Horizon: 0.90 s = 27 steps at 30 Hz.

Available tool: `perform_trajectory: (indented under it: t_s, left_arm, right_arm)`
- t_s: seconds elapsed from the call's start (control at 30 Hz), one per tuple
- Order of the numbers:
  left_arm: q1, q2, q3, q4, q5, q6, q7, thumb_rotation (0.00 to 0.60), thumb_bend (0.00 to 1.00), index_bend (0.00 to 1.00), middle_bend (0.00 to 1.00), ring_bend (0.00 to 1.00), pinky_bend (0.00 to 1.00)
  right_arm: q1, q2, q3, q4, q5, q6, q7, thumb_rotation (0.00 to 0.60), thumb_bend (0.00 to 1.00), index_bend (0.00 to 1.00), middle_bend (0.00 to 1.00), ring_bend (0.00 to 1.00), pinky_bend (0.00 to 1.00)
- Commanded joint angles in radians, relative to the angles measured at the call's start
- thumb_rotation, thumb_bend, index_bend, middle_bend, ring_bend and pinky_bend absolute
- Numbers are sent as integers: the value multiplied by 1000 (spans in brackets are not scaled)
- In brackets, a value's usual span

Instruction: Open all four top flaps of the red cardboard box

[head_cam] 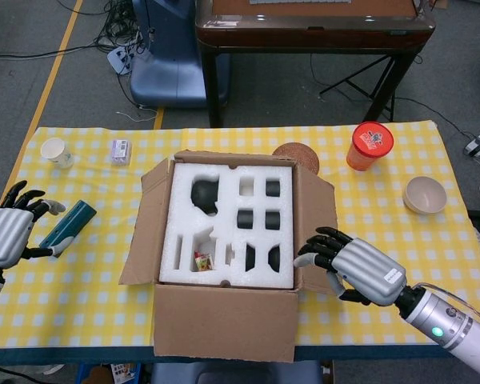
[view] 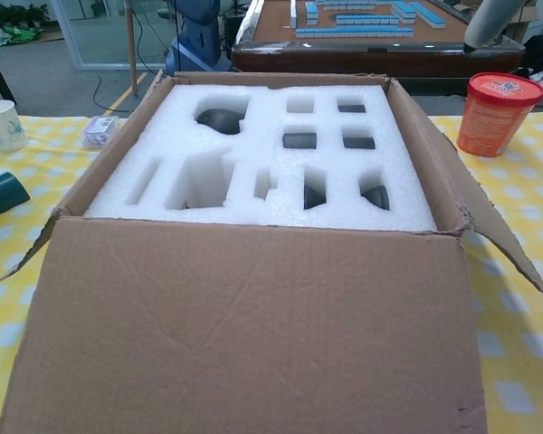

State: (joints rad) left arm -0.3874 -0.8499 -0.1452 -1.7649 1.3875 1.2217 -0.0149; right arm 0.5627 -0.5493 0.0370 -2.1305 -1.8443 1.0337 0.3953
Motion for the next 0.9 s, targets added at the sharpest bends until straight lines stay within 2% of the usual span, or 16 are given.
perform_trajectory:
  t_s: [0.03,0.07,0.17,0.5,0.9]
  left_arm:
    - [2,-10,-2,15,-12,0,-1,518,234,439,408,190,0]
    - [3,-14,-2,21,-16,0,-2,564,234,439,408,190,0]
    - [11,-28,-5,41,-33,7,-14,597,235,434,408,190,0]
    - [44,-59,-13,79,-76,56,-5,600,234,432,408,190,0]
    - [118,-65,10,66,-91,127,11,600,235,433,408,189,0]
  right_arm:
    - [-75,-130,43,54,185,34,-239,600,795,251,216,147,80]
    - [-81,-145,46,64,205,44,-261,600,795,250,216,147,80]
    - [-104,-198,59,112,266,82,-332,600,792,250,214,147,80]
    - [-196,-336,61,240,328,242,-513,600,784,250,211,147,80]
    - [-311,-410,9,351,290,377,-495,600,780,250,211,147,80]
